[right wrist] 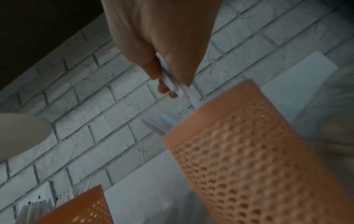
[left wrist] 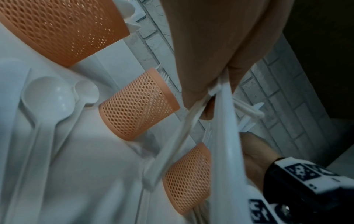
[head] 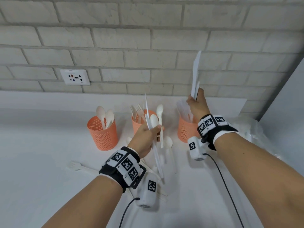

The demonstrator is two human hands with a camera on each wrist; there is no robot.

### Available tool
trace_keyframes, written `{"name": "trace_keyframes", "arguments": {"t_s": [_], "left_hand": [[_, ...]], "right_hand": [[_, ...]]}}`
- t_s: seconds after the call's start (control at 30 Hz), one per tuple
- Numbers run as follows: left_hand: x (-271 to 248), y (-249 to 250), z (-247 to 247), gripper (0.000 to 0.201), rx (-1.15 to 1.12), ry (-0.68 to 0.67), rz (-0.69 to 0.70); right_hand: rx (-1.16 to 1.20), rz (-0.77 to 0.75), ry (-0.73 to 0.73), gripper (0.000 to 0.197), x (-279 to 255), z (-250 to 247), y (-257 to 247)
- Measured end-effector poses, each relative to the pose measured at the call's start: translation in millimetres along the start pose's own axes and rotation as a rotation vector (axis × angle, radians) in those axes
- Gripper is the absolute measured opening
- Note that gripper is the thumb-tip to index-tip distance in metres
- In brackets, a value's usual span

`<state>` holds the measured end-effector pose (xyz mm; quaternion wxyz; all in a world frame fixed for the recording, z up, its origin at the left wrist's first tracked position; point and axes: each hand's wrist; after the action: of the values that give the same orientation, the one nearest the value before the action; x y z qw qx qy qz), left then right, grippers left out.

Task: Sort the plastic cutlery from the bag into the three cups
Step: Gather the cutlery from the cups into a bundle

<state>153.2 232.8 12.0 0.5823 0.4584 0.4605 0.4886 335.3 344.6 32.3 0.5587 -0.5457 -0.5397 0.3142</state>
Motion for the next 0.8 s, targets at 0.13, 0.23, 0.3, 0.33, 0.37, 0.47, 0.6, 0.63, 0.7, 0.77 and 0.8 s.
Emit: {"name": "trace_keyframes", "arguments": {"t_s": [0.13,0.23,0.3,0.33,0.37,0.47,0.6,0.63,0.7,0.77,0.8], "left_hand": [[0,1,-2,0.013,-0.043,-0.043,-0.009],[-1,2,2,0.016,-0.034,-0.065,0.021],[0,2,4,0.015,-0.075,-0.059,0.023],[0,1,5,0.015,-0.086,-0.048,0.018],[1,1,6,0.015,-0.087,-0.038,0.016],[2,0,8,0.017,-0.069,-0.021,0.013],[2,2,9,0.023,-0.007,0.004,0.040],[2,2,8,0.026,0.003,-0.010,0.059],[0,4,6,0.028,-0.042,-0.009,0.070],[0,5,4,0.021,-0.131,0.027,0.051],[0,6,3,0.020,-0.155,0.028,0.049]], "right_hand": [[-0.024,0.100,-0.064,0.039,-5,-4,9],[-0.040,0.091,-0.081,0.051,-11,-7,5],[-0.064,0.003,-0.054,0.056,-13,-9,0],[-0.081,-0.053,-0.029,0.055,-15,-8,-3],[-0.099,-0.113,-0.003,0.053,-19,-7,-8],[-0.085,-0.255,-0.019,0.031,-38,1,-27],[-0.059,-0.193,-0.605,0.017,-81,9,-56],[-0.143,-0.153,-0.735,0.012,-91,11,-61],[-0.309,-0.124,-0.839,0.012,-107,13,-64],[-0.475,-0.130,-0.880,0.030,-115,17,-63],[-0.536,-0.125,-0.899,0.037,-118,20,-61]]}}
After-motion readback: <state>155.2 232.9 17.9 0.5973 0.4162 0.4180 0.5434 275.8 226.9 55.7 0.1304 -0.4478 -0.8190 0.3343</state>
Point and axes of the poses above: each hand's wrist, its own x-axis towards the middle knuckle, its own z-axis out of the palm, y = z × x, and after that the axes turned 6 degrees about x, right-handed
